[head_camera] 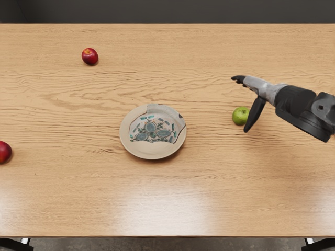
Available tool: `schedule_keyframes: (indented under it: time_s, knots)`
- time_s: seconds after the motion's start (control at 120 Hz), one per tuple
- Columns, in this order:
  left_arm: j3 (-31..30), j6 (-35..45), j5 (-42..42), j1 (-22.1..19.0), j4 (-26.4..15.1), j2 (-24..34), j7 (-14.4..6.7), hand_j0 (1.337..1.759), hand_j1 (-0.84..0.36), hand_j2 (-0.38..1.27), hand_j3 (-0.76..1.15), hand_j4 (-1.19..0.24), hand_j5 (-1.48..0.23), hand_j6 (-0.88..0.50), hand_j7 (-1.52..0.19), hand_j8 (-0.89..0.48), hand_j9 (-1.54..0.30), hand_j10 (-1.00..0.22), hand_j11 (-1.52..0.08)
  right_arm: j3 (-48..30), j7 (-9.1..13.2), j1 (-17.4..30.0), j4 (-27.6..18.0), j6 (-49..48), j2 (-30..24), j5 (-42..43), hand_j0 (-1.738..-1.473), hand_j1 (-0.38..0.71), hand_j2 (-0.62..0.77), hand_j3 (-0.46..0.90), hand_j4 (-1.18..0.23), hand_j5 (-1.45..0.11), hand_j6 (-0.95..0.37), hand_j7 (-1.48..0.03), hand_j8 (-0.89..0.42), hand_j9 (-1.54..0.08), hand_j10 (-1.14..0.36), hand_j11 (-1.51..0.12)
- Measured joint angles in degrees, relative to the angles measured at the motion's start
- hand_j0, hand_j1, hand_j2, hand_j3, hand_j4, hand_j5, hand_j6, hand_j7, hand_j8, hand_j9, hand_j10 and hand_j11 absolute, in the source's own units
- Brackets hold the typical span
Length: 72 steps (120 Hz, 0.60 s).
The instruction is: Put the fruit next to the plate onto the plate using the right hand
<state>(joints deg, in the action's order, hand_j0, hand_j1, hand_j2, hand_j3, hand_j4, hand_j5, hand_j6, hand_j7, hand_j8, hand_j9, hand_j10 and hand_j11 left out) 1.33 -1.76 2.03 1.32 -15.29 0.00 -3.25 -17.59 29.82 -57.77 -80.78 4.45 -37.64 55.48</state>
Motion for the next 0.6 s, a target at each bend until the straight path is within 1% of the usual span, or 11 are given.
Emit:
schedule_keyframes:
  time_s: [0.125, 0.2, 0.342, 0.6]
  knots:
    - [0.0, 0.0, 0.0, 0.0, 0.0, 0.0, 0.0, 1.658, 0.35, 0.0, 0.0, 0.0, 0.0, 0.0, 0.0, 0.0, 0.0, 0.0, 0.0, 2.85, 0.1, 1.22, 1.53, 7.24, 1.78, 1.14, -1.658, -0.25, -0.01, 0.0, -0.09, -0.11, -0.09, -0.11, -0.09, -0.11, -0.09, -0.11]
    - [0.0, 0.0, 0.0, 0.0, 0.0, 0.0, 0.0, 1.658, 0.35, 0.0, 0.0, 0.0, 0.0, 0.0, 0.0, 0.0, 0.0, 0.0, 0.0, 4.13, 0.12, 1.97, 3.1, 9.9, 3.36, 1.69, -1.658, -0.22, -0.02, 0.0, -0.11, -0.15, -0.12, -0.14, -0.12, -0.14, -0.11, -0.14]
    - [0.0, 0.0, 0.0, 0.0, 0.0, 0.0, 0.0, 1.658, 0.35, 0.0, 0.0, 0.0, 0.0, 0.0, 0.0, 0.0, 0.0, 0.0, 0.0, 5.27, 0.14, 2.8, 5.18, 11.89, 5.21, 2.08, -1.658, -0.11, -0.04, 0.0, -0.2, -0.26, -0.2, -0.26, -0.2, -0.26, -0.2, -0.26]
    - [0.0, 0.0, 0.0, 0.0, 0.0, 0.0, 0.0, 1.658, 0.35, 0.0, 0.0, 0.0, 0.0, 0.0, 0.0, 0.0, 0.0, 0.0, 0.0, 5.61, 0.15, 3.81, 5.81, 14.44, 6.57, 2.14, -1.658, 0.05, -0.06, 0.0, -0.34, -0.43, -0.34, -0.43, -0.34, -0.43, -0.33, -0.43]
